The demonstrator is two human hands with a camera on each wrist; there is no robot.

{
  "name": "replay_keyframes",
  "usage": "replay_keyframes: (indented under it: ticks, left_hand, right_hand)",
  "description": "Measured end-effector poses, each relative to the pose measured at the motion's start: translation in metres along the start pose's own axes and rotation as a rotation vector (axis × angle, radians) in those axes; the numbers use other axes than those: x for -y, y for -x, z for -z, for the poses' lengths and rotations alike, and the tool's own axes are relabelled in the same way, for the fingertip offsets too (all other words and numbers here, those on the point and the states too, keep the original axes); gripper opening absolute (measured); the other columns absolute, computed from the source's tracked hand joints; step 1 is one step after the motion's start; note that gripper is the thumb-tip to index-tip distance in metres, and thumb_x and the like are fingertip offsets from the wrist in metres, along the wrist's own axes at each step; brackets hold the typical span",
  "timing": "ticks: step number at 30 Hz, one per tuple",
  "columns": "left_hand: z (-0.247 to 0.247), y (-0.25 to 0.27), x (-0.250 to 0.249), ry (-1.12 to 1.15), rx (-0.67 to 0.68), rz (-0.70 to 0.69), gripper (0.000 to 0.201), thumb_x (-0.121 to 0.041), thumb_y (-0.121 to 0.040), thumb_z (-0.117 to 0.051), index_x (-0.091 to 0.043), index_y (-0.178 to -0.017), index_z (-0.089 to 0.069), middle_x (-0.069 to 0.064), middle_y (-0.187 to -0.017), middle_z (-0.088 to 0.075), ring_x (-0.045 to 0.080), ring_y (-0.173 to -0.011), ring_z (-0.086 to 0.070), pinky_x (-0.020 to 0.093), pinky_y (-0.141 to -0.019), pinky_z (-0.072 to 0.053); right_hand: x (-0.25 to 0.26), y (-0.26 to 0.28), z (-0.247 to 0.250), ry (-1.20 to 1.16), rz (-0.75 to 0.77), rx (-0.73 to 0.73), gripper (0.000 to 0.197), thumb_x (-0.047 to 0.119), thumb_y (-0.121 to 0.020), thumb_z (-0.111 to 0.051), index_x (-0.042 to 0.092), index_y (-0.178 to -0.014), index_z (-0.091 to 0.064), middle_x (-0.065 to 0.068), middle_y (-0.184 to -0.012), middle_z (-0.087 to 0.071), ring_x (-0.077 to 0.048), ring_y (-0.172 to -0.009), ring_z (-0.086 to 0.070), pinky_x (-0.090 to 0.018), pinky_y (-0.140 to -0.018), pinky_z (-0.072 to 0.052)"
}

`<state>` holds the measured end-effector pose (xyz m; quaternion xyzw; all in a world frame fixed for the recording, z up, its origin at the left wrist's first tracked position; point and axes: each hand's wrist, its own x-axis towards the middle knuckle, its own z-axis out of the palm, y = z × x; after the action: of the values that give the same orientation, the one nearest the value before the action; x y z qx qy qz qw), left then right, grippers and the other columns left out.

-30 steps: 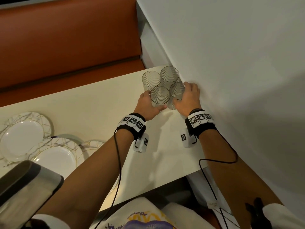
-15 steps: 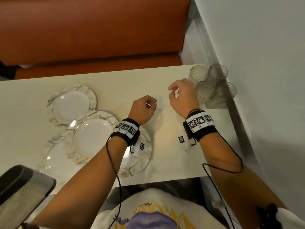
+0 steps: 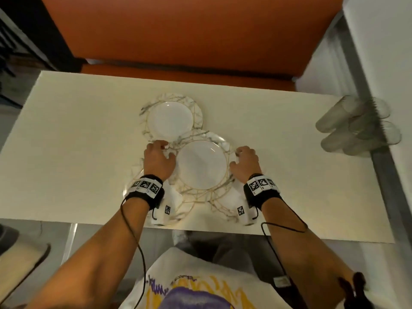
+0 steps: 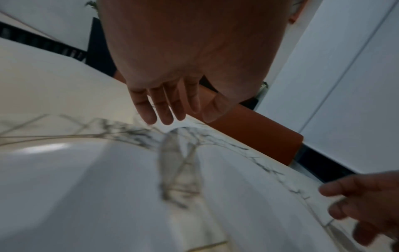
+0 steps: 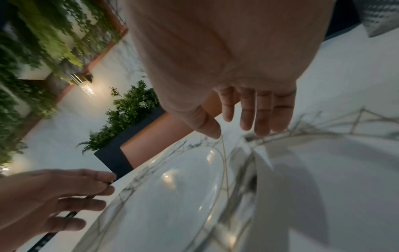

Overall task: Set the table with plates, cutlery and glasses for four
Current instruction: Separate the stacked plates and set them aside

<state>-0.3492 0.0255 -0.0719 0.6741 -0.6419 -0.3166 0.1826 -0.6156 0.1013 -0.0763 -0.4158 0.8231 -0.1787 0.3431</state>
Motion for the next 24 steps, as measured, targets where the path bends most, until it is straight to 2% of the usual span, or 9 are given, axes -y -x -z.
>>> replay_keyframes:
  ticks: [5, 9, 13, 15, 16, 18, 20, 22, 24]
  left_hand:
    - [0.014, -0.003, 0.020, 0.115, 0.219, 0.147, 0.045, -0.023, -0.098, -0.063, -0.009, -0.140, -0.053, 0.011, -0.127, -0.064, 0.029, -0.115, -0.062, 0.033, -0.097, -0.047]
    - [0.014, -0.003, 0.016, 0.168, 0.238, 0.160, 0.042, -0.023, -0.101, -0.060, -0.007, -0.140, -0.055, 0.006, -0.121, -0.065, 0.019, -0.104, -0.057, 0.026, -0.086, -0.041]
    - [0.019, -0.011, 0.012, 0.267, 0.180, 0.191, 0.035, -0.033, -0.093, -0.066, -0.006, -0.115, -0.069, 0.006, -0.101, -0.068, 0.024, -0.094, -0.060, 0.030, -0.083, -0.044]
    - [0.024, -0.020, 0.010, 0.494, 0.186, 0.283, 0.034, -0.045, -0.082, -0.069, -0.011, -0.088, -0.067, 0.008, -0.085, -0.067, 0.025, -0.079, -0.060, 0.036, -0.080, -0.048]
    - [0.026, -0.024, 0.007, 0.639, 0.217, 0.330, 0.027, -0.043, -0.085, -0.069, -0.016, -0.086, -0.064, 0.007, -0.086, -0.066, 0.022, -0.079, -0.059, 0.037, -0.082, -0.049]
    - [0.029, -0.030, 0.001, 0.815, 0.273, 0.375, 0.013, -0.027, -0.102, -0.060, -0.018, -0.110, -0.065, 0.012, -0.117, -0.070, 0.023, -0.096, -0.063, 0.042, -0.095, -0.052]
    - [0.030, -0.035, -0.002, 0.844, 0.281, 0.362, 0.033, -0.023, -0.107, -0.053, -0.012, -0.138, -0.056, 0.013, -0.144, -0.059, 0.025, -0.113, -0.060, 0.047, -0.106, -0.048]
    - [0.036, -0.037, -0.006, 0.805, 0.224, 0.373, 0.051, -0.028, -0.109, -0.050, -0.016, -0.157, -0.038, 0.001, -0.156, -0.045, 0.020, -0.130, -0.049, 0.048, -0.110, -0.041]
    - [0.039, -0.045, -0.002, 0.791, 0.165, 0.370, 0.058, -0.033, -0.108, -0.050, -0.021, -0.161, -0.031, -0.002, -0.158, -0.041, 0.019, -0.138, -0.045, 0.042, -0.107, -0.042]
  right_hand:
    - [0.002, 0.019, -0.023, -0.159, -0.131, -0.017, 0.060, 0.015, -0.092, -0.062, 0.013, -0.149, -0.042, -0.011, -0.146, -0.051, -0.030, -0.131, -0.053, -0.039, -0.109, -0.045]
    - [0.004, 0.022, -0.026, -0.200, -0.155, -0.049, 0.054, 0.013, -0.097, -0.056, 0.012, -0.149, -0.045, -0.011, -0.140, -0.058, -0.030, -0.122, -0.060, -0.037, -0.103, -0.050]
    - [0.012, 0.017, -0.019, -0.264, -0.152, -0.095, 0.037, 0.010, -0.101, -0.051, 0.009, -0.137, -0.052, -0.004, -0.112, -0.062, -0.025, -0.088, -0.068, -0.036, -0.084, -0.057]
    - [0.019, 0.012, -0.013, -0.338, -0.124, -0.099, 0.033, 0.014, -0.101, -0.054, 0.012, -0.134, -0.055, -0.005, -0.117, -0.064, -0.025, -0.089, -0.070, -0.041, -0.085, -0.061]
    - [0.020, 0.010, -0.011, -0.390, -0.113, -0.101, 0.032, 0.017, -0.101, -0.056, 0.014, -0.133, -0.057, -0.007, -0.117, -0.066, -0.025, -0.088, -0.070, -0.044, -0.083, -0.062]
    - [0.025, 0.010, -0.004, -0.523, -0.098, -0.104, 0.028, 0.020, -0.101, -0.058, 0.016, -0.128, -0.063, -0.010, -0.109, -0.069, -0.022, -0.077, -0.070, -0.041, -0.072, -0.063]
    - [0.026, 0.007, 0.005, -0.606, -0.097, -0.110, 0.022, 0.022, -0.101, -0.056, 0.018, -0.119, -0.069, -0.013, -0.101, -0.072, -0.022, -0.074, -0.069, -0.036, -0.066, -0.058]
    - [0.015, 0.002, 0.015, -0.548, -0.120, -0.134, 0.021, 0.023, -0.100, -0.057, 0.020, -0.114, -0.071, -0.008, -0.107, -0.075, -0.024, -0.090, -0.071, -0.038, -0.077, -0.057]
    - [-0.006, -0.005, 0.023, -0.309, -0.195, -0.183, 0.025, 0.019, -0.095, -0.060, 0.019, -0.117, -0.072, -0.006, -0.124, -0.070, -0.027, -0.115, -0.065, -0.036, -0.099, -0.049]
